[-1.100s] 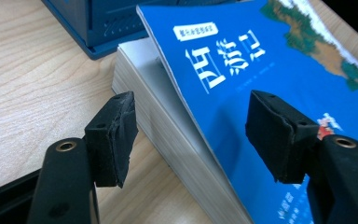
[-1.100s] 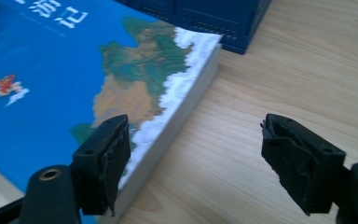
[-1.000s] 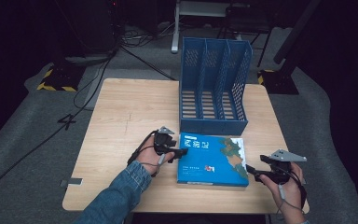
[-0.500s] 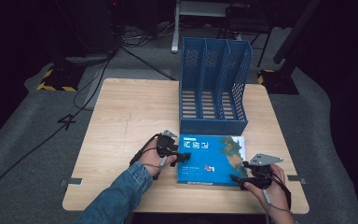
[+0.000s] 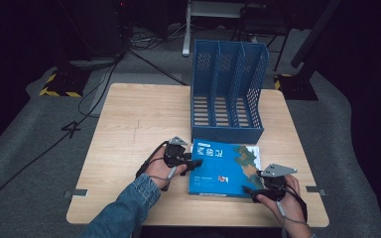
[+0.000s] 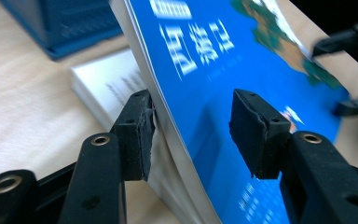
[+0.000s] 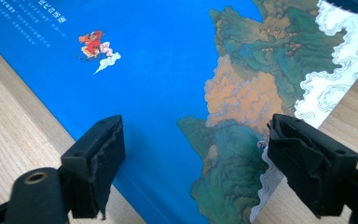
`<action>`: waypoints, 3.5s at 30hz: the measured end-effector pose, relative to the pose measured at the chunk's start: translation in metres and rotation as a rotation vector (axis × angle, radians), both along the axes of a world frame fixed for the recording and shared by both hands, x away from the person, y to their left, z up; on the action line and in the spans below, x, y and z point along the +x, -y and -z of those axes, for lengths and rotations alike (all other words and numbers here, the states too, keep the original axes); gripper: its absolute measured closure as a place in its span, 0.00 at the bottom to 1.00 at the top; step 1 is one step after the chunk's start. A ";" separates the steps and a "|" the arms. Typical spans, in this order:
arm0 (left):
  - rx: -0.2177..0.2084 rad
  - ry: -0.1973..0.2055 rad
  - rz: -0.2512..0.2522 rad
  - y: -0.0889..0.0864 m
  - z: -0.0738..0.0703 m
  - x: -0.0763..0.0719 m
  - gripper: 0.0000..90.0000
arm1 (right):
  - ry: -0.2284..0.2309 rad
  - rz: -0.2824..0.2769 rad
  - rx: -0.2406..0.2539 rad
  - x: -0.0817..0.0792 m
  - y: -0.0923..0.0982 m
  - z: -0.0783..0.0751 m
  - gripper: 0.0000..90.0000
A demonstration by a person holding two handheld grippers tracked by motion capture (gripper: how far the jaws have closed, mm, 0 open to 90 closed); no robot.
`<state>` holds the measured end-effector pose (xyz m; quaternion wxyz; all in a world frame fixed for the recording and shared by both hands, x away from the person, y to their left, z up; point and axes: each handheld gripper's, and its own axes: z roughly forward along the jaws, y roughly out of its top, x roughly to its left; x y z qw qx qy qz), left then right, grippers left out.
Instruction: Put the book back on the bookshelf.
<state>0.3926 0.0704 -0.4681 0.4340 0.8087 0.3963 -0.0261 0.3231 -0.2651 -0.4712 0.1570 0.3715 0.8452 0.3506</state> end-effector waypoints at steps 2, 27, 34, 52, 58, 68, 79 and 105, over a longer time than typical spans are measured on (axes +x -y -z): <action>0.064 0.026 0.035 0.002 0.004 -0.006 0.56 | 0.002 0.000 0.003 0.000 0.000 0.000 0.21; -0.039 0.188 0.056 0.007 0.010 0.006 0.64 | 0.024 0.003 0.020 0.004 -0.006 0.004 0.16; -0.096 0.039 0.044 -0.004 0.017 0.011 0.69 | 0.033 0.004 0.027 0.002 -0.005 0.005 0.16; -0.076 -0.058 0.055 0.014 -0.039 0.008 0.87 | 0.133 -0.110 0.027 -0.015 -0.035 -0.015 0.19; -0.038 -0.081 0.043 0.020 -0.050 0.009 0.87 | 0.178 -0.166 0.070 -0.018 -0.059 -0.026 0.18; -0.024 -0.109 0.038 0.026 -0.061 0.010 0.87 | 0.214 -0.262 0.034 -0.018 -0.102 -0.018 0.18; -0.032 -0.131 0.038 0.027 -0.063 0.011 0.87 | 0.304 -0.289 -0.063 -0.022 -0.125 -0.002 0.06; -0.050 -0.195 0.018 0.024 -0.052 0.014 0.86 | 0.457 -0.267 -0.258 -0.018 -0.143 0.023 0.00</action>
